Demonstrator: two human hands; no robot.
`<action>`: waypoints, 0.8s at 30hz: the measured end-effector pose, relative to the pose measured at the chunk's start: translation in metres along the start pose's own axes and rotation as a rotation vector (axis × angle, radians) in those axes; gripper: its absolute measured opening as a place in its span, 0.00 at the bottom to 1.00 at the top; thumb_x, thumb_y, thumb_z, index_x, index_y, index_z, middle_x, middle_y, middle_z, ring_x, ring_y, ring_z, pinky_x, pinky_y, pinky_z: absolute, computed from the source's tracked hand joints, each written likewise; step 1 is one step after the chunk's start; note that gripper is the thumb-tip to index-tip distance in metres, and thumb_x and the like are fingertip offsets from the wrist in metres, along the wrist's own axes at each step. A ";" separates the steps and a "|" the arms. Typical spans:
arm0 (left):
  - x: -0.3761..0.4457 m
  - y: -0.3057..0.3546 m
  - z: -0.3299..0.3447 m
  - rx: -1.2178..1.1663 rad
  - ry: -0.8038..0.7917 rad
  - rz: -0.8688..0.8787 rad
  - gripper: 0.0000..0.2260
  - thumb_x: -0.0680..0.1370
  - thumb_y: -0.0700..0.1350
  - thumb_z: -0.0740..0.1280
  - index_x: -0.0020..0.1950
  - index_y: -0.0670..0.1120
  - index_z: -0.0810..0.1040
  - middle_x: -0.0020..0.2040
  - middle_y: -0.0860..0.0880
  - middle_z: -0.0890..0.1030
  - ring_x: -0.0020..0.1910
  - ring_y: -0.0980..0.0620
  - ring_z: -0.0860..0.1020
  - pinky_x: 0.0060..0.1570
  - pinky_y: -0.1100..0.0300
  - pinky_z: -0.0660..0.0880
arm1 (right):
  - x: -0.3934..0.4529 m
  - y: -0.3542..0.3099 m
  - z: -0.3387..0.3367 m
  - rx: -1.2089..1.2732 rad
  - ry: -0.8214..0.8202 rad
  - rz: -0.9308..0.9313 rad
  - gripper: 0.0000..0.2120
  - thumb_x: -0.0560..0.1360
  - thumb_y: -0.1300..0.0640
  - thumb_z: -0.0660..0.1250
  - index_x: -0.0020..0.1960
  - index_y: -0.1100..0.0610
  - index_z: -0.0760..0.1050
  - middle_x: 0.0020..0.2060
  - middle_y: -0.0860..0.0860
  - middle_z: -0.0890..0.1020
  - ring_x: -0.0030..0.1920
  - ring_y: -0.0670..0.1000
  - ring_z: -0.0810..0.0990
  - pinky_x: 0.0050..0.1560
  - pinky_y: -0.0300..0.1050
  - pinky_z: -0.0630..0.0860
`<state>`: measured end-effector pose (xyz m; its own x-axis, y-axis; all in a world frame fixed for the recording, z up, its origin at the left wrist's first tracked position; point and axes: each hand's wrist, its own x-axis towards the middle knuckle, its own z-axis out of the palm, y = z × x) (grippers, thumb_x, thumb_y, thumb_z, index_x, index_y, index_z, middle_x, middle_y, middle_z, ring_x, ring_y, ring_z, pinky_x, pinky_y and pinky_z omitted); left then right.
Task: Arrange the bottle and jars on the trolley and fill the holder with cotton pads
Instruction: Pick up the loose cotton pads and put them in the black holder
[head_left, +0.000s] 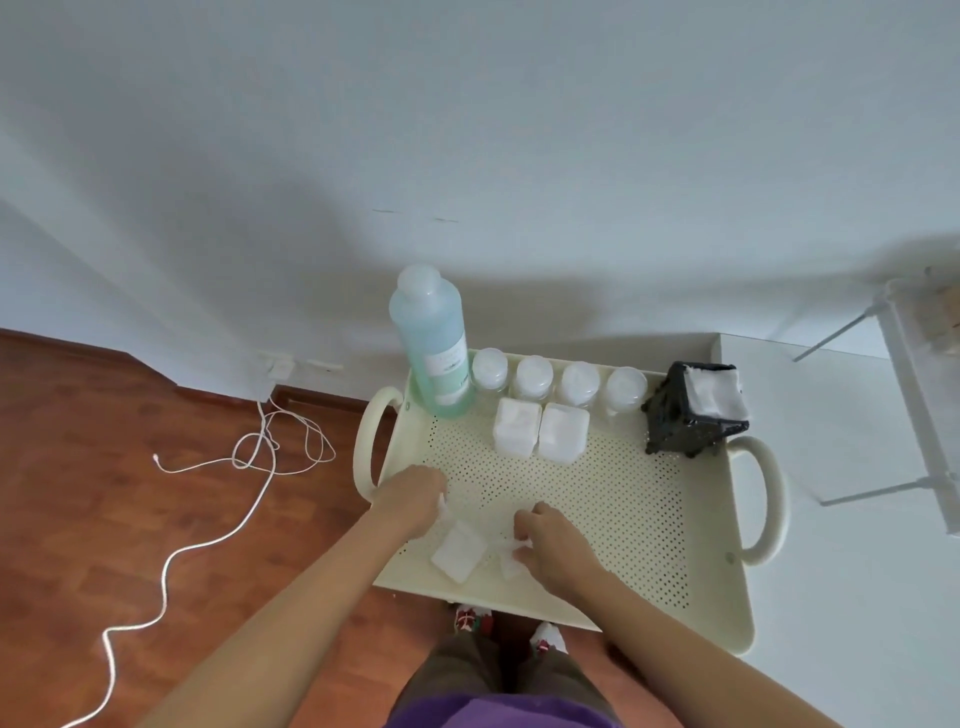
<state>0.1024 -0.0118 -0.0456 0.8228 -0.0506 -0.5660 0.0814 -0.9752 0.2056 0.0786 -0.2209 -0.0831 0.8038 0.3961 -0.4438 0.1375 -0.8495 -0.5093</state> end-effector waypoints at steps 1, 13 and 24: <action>-0.001 0.003 -0.007 -0.133 0.008 0.039 0.04 0.75 0.38 0.64 0.45 0.46 0.76 0.42 0.52 0.77 0.42 0.50 0.76 0.37 0.62 0.69 | -0.001 0.003 -0.004 0.046 0.019 0.025 0.06 0.76 0.59 0.66 0.53 0.57 0.75 0.53 0.54 0.78 0.52 0.54 0.76 0.51 0.46 0.74; -0.005 0.016 0.039 -0.131 -0.094 0.019 0.16 0.68 0.45 0.75 0.48 0.50 0.70 0.50 0.51 0.77 0.48 0.50 0.75 0.45 0.59 0.72 | -0.035 0.033 -0.060 0.385 0.255 0.213 0.14 0.72 0.60 0.72 0.49 0.52 0.68 0.41 0.53 0.79 0.37 0.51 0.76 0.31 0.40 0.71; -0.005 0.091 -0.025 -0.410 -0.005 0.350 0.16 0.69 0.44 0.74 0.43 0.48 0.66 0.40 0.52 0.72 0.37 0.54 0.70 0.37 0.62 0.66 | -0.073 0.068 -0.180 0.444 0.758 0.160 0.05 0.76 0.60 0.66 0.42 0.55 0.72 0.28 0.51 0.73 0.26 0.46 0.67 0.28 0.32 0.65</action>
<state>0.1193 -0.0950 -0.0043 0.8376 -0.3599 -0.4110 0.0161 -0.7358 0.6771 0.1332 -0.3697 0.0472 0.9825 -0.1863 -0.0075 -0.1198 -0.5996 -0.7912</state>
